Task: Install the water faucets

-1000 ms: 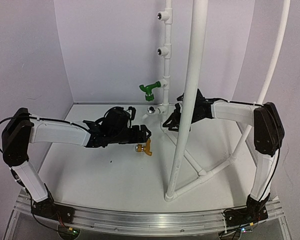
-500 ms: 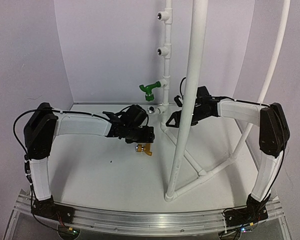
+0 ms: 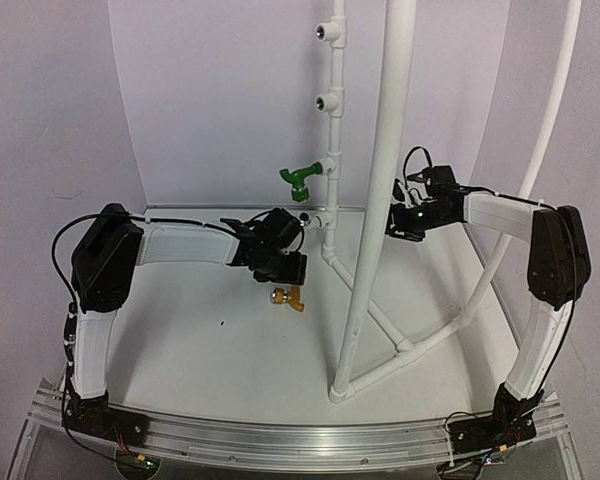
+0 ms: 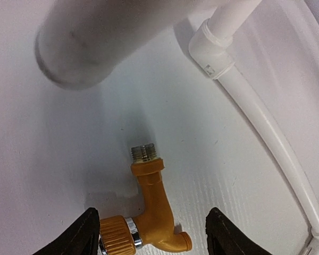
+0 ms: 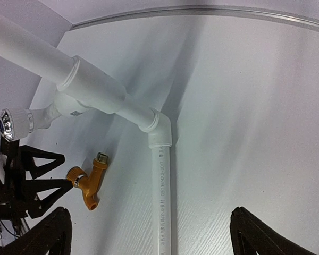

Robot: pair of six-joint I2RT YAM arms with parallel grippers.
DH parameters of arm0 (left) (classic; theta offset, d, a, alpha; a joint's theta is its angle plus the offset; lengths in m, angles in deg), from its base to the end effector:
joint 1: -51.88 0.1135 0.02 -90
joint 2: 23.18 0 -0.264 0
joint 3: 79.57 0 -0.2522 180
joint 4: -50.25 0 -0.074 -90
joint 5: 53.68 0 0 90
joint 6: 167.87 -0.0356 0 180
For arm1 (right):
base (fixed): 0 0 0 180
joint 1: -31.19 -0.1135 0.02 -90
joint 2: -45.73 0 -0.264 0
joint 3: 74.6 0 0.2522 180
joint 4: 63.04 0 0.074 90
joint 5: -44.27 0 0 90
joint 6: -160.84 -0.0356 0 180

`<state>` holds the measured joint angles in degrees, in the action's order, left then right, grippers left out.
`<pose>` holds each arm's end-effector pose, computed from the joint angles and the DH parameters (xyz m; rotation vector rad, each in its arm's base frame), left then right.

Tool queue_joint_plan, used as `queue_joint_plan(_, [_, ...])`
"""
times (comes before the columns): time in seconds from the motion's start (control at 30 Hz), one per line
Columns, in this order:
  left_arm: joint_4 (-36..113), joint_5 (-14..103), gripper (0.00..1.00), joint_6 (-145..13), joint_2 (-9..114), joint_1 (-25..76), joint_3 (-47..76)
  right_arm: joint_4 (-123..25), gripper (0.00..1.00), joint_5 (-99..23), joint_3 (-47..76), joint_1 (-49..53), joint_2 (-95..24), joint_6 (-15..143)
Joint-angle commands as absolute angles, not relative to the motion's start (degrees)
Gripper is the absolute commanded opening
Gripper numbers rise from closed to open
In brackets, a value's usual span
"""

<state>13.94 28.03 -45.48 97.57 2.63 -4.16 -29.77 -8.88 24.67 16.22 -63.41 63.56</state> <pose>0.3066 -0.3480 0.1836 0.3084 2.5043 -0.4219 0.4097 0.1317 0.2496 -0.4844 2.2672 0.9419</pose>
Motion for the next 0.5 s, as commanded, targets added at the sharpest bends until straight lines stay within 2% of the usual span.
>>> queue_joint_plan(0.0, [14.24, 30.75, 0.68, -49.05, 100.36, 2.22, -6.95, -30.73, 0.98, -5.31, 26.61, 14.75, -63.19, 64.86])
queue_joint_plan(0.13, [13.67, 31.69, 0.66, -50.31, 103.24, 2.03, -8.76, -30.65, 0.98, -4.48, 26.27, 14.77, -63.05, 64.57])
queue_joint_plan(0.27, [11.98, 32.2, 0.6, -51.22, 104.08, 1.51, -9.15, -30.67, 0.98, -4.07, 26.09, 14.76, -62.67, 64.89])
queue_joint_plan(0.47, [13.96, 31.67, 0.56, -49.81, 98.07, 1.32, -1.48, -30.65, 0.98, -3.92, 25.3, 14.76, -61.84, 65.42])
